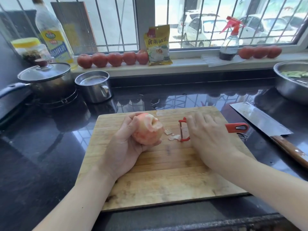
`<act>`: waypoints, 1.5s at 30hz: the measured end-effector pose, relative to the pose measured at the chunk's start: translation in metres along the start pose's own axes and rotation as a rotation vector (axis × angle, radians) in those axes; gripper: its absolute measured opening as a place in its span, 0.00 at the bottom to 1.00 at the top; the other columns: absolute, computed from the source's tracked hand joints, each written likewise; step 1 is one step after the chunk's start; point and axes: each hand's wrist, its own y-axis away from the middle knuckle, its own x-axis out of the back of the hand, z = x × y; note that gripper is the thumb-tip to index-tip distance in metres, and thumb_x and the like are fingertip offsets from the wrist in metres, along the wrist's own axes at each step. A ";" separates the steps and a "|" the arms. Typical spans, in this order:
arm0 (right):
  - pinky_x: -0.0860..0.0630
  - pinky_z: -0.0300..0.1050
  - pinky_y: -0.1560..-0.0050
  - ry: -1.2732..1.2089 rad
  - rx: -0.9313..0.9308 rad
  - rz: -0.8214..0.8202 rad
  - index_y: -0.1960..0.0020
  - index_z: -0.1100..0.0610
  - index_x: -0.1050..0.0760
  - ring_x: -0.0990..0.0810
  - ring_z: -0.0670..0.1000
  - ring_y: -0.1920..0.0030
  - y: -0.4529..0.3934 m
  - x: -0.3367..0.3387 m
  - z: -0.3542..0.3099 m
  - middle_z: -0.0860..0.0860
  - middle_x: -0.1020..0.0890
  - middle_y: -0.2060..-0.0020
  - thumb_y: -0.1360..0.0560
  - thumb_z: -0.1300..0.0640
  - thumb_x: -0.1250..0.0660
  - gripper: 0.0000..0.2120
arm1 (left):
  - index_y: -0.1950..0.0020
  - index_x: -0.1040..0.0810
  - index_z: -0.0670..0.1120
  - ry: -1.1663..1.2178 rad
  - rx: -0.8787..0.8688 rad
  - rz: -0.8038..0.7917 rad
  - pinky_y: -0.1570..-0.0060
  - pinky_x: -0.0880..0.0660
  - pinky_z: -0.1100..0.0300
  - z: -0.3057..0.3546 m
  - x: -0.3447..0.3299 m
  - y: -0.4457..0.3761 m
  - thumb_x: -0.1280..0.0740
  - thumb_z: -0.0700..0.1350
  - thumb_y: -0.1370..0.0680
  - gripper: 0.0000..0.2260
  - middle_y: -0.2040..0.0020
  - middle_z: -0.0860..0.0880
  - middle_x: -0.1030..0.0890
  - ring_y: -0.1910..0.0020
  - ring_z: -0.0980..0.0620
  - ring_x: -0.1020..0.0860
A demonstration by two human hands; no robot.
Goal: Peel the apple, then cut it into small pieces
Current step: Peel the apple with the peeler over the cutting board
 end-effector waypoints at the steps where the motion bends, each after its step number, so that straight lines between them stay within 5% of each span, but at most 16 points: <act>1: 0.32 0.50 0.54 0.018 0.012 0.012 0.32 0.60 0.34 0.26 0.58 0.50 0.003 0.004 0.006 0.55 0.26 0.47 0.31 0.66 0.57 0.30 | 0.32 0.26 0.46 0.004 0.007 0.007 0.48 0.18 0.41 0.000 -0.001 -0.001 0.34 0.54 0.21 0.20 0.33 0.38 0.22 0.40 0.39 0.18; 3: 0.31 0.53 0.46 0.079 0.049 0.052 0.25 0.61 0.39 0.27 0.60 0.46 0.004 0.010 0.015 0.57 0.26 0.44 0.30 0.67 0.58 0.34 | 0.30 0.25 0.47 0.017 0.017 0.031 0.51 0.17 0.42 -0.001 -0.002 -0.001 0.38 0.55 0.18 0.19 0.34 0.39 0.21 0.41 0.39 0.18; 7: 0.37 0.55 0.47 0.105 0.020 0.019 0.23 0.60 0.37 0.28 0.60 0.49 0.000 0.006 0.023 0.55 0.23 0.51 0.28 0.65 0.36 0.33 | 0.30 0.25 0.47 0.014 0.037 0.046 0.54 0.16 0.44 -0.001 -0.004 -0.001 0.42 0.56 0.17 0.20 0.36 0.41 0.20 0.43 0.40 0.17; 13: 0.39 0.53 0.51 0.016 -0.046 0.062 0.24 0.61 0.36 0.31 0.58 0.54 -0.009 0.009 0.026 0.52 0.26 0.59 0.31 0.68 0.35 0.36 | 0.29 0.25 0.48 0.007 0.046 0.044 0.52 0.17 0.46 0.001 -0.003 -0.001 0.31 0.50 0.23 0.22 0.35 0.43 0.20 0.41 0.42 0.17; 16: 0.34 0.53 0.53 -0.149 -0.026 0.152 0.31 0.58 0.30 0.30 0.56 0.57 -0.010 0.018 0.019 0.51 0.25 0.58 0.26 0.64 0.32 0.24 | 0.30 0.24 0.48 -0.020 0.036 0.053 0.54 0.17 0.46 -0.001 -0.003 -0.001 0.32 0.49 0.22 0.20 0.37 0.44 0.19 0.42 0.42 0.17; 19: 0.33 0.52 0.51 -0.243 0.104 0.195 0.40 0.55 0.28 0.29 0.55 0.56 -0.005 0.038 0.002 0.49 0.25 0.56 0.23 0.59 0.36 0.12 | 0.31 0.24 0.49 -0.071 0.019 0.043 0.53 0.17 0.45 -0.003 -0.003 -0.002 0.31 0.50 0.22 0.20 0.37 0.44 0.19 0.42 0.42 0.17; 26: 0.35 0.53 0.57 -0.225 -0.014 0.223 0.47 0.58 0.28 0.28 0.58 0.59 -0.003 0.054 -0.042 0.55 0.25 0.59 0.28 0.65 0.49 0.15 | 0.29 0.28 0.48 -0.063 -0.034 0.039 0.37 0.25 0.44 -0.007 -0.003 -0.004 0.29 0.50 0.24 0.24 0.35 0.43 0.19 0.40 0.46 0.19; 29: 0.33 0.54 0.58 -0.228 -0.054 0.270 0.46 0.60 0.25 0.27 0.58 0.60 -0.003 0.044 -0.049 0.55 0.25 0.60 0.25 0.64 0.48 0.15 | 0.29 0.28 0.49 -0.081 -0.037 0.049 0.39 0.22 0.46 -0.007 -0.003 -0.003 0.29 0.53 0.25 0.26 0.37 0.45 0.18 0.41 0.48 0.19; 33: 0.30 0.55 0.58 -0.196 -0.024 0.357 0.37 0.65 0.26 0.25 0.60 0.59 -0.004 0.031 -0.042 0.57 0.23 0.59 0.23 0.65 0.53 0.22 | 0.31 0.26 0.48 -0.104 -0.015 0.032 0.33 0.29 0.35 -0.007 -0.001 -0.003 0.31 0.51 0.21 0.19 0.34 0.42 0.20 0.38 0.44 0.21; 39: 0.35 0.54 0.60 -0.157 0.013 0.412 0.35 0.65 0.26 0.27 0.59 0.60 -0.002 0.023 -0.031 0.56 0.24 0.59 0.23 0.67 0.48 0.20 | 0.30 0.27 0.46 -0.088 -0.009 -0.026 0.41 0.22 0.40 -0.003 -0.002 0.000 0.34 0.48 0.20 0.19 0.37 0.42 0.20 0.39 0.42 0.20; 43: 0.32 0.55 0.58 -0.065 -0.031 0.251 0.31 0.65 0.31 0.26 0.61 0.56 -0.006 0.002 -0.011 0.57 0.23 0.55 0.20 0.64 0.57 0.24 | 0.32 0.26 0.46 -0.023 -0.002 -0.040 0.55 0.20 0.46 0.000 -0.001 0.003 0.34 0.50 0.20 0.18 0.39 0.38 0.21 0.44 0.36 0.21; 45: 0.31 0.58 0.55 -0.013 -0.058 0.143 0.27 0.65 0.35 0.26 0.62 0.54 -0.005 -0.009 0.001 0.58 0.24 0.52 0.21 0.65 0.53 0.24 | 0.33 0.28 0.46 -0.018 0.012 -0.053 0.59 0.20 0.47 0.000 -0.001 0.003 0.34 0.50 0.20 0.17 0.37 0.36 0.23 0.45 0.32 0.22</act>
